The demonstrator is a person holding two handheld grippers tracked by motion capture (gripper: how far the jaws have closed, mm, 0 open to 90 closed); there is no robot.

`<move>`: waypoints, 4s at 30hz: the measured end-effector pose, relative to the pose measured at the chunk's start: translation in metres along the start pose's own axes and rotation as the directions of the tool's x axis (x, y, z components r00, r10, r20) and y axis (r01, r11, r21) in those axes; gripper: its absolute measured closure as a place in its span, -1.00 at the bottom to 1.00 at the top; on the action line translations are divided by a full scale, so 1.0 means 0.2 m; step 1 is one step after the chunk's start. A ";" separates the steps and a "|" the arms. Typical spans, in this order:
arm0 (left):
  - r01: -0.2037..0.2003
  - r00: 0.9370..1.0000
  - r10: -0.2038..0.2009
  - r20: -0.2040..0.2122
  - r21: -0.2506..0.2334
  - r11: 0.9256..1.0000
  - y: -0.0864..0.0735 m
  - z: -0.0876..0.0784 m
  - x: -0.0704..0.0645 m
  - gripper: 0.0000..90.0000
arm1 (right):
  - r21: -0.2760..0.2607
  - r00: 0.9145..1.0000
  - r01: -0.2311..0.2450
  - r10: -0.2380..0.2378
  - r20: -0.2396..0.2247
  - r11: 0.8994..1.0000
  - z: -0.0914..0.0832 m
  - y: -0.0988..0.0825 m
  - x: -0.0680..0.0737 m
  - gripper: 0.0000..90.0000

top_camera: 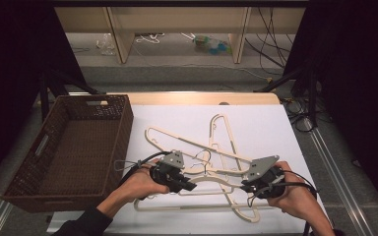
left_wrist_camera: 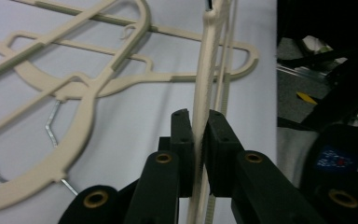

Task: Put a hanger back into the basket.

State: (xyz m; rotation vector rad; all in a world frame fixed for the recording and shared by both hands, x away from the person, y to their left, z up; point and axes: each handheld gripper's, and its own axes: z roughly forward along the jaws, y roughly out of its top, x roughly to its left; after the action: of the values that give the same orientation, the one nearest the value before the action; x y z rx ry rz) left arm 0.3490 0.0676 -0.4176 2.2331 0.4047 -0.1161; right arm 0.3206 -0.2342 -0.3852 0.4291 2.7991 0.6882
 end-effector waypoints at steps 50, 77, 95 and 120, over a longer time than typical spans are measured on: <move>0.087 0.972 -0.125 -0.199 -0.192 0.978 0.23 -0.78 -0.15 0.92 | -0.334 0.941 -0.319 0.338 -0.003 0.887 -0.14 -0.18 0.04 -0.01; 0.249 0.814 -0.395 -0.427 -0.357 0.900 -0.19 -1.43 0.28 0.92 | -0.313 0.939 -0.334 0.344 -0.025 0.889 -0.06 -0.19 0.05 -0.05; 0.316 0.746 -0.494 -0.447 -0.415 0.853 -0.48 -1.61 0.51 0.92 | -0.305 0.921 -0.376 0.388 -0.022 0.875 -0.03 -0.19 0.06 -0.27; 0.418 0.727 -0.550 -0.410 -0.372 0.829 -0.76 -1.54 0.63 0.92 | -0.291 0.925 -0.372 0.379 -0.034 0.882 0.01 -0.20 0.05 -0.26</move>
State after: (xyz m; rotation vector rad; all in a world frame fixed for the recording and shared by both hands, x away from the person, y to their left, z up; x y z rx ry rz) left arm 0.4023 0.4244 -0.3593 1.8225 1.2333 0.2434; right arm 0.3022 -0.2629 -0.4073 0.9257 2.5497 1.1503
